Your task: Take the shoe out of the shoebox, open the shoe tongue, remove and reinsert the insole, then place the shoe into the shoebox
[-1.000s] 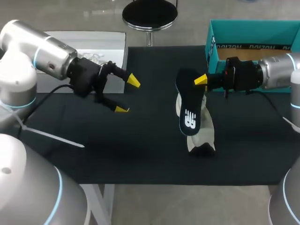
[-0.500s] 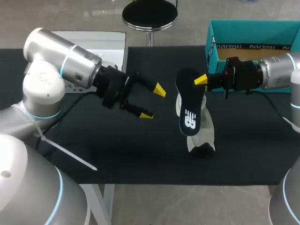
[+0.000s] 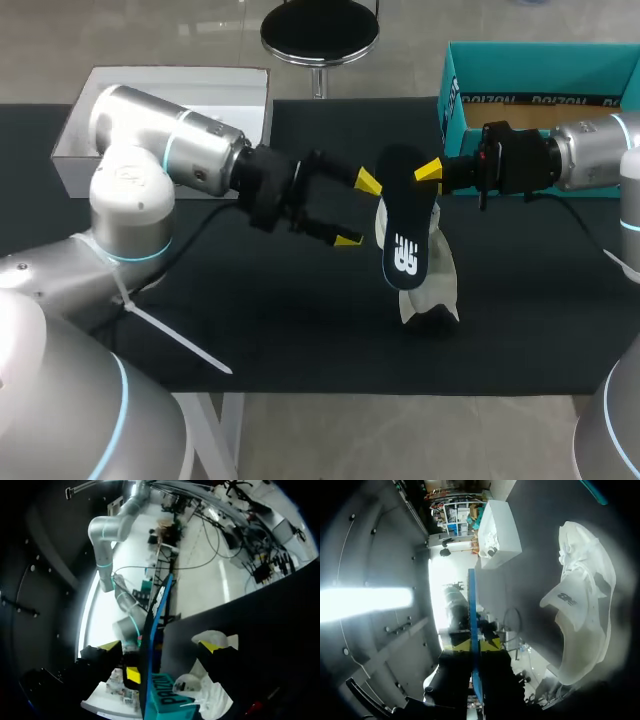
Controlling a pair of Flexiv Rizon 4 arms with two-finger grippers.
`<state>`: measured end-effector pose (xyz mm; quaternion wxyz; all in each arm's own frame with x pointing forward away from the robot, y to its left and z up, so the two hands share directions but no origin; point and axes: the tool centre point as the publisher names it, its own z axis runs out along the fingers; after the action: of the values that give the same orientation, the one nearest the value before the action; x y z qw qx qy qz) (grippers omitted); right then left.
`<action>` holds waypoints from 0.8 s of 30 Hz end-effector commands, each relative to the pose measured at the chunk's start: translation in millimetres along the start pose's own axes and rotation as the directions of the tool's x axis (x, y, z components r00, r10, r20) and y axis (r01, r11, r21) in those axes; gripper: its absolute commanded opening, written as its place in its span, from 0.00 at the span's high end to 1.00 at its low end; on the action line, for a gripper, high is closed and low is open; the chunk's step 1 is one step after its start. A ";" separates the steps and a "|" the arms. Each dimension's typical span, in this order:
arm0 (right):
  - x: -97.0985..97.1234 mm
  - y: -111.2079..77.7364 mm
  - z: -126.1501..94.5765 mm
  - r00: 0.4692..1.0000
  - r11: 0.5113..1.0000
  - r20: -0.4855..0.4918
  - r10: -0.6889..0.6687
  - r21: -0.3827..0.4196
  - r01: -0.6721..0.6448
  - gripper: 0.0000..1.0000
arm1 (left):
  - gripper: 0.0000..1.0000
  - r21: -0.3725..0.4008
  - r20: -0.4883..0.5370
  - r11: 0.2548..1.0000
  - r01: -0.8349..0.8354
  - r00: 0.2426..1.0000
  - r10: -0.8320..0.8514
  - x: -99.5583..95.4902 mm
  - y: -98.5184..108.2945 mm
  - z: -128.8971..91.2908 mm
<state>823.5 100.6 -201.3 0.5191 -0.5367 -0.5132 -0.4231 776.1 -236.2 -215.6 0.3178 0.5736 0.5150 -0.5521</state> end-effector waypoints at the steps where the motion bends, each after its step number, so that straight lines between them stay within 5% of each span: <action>1: 0.0 -0.3 1.1 1.000 1.000 0.001 0.000 -0.002 0.000 1.00 | 0.00 0.024 0.024 1.000 0.003 1.000 -0.003 0.0 13.0 17.2; 6: 0.0 -0.3 1.1 1.000 1.000 0.001 0.000 -0.002 0.000 1.00 | 0.00 0.006 0.074 1.000 0.015 0.997 -0.016 -4.2 16.3 24.6; 7: 0.0 -0.3 1.1 1.000 1.000 0.001 0.000 -0.002 0.000 1.00 | 0.22 -0.011 0.084 0.999 0.033 0.996 -0.032 -5.4 17.5 25.0; 8: 0.0 -0.3 1.1 1.000 1.000 0.001 0.000 -0.002 0.000 1.00 | 0.81 -0.022 0.094 0.999 0.040 0.995 -0.038 -6.5 18.8 25.3; 9: 0.0 -0.3 1.1 1.000 1.000 0.001 0.000 -0.002 0.000 1.00 | 1.00 -0.030 0.100 0.998 0.048 0.994 -0.045 -7.5 19.7 25.7; 24: 0.0 -0.3 1.1 1.000 1.000 0.001 0.000 -0.002 0.000 1.00 | 1.00 -0.101 0.107 0.991 0.085 0.991 -0.075 -22.7 19.2 39.5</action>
<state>823.4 100.7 -201.2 0.5191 -0.5367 -0.5132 -0.4232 788.0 -279.6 -206.5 0.3490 0.5075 0.5452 -0.5687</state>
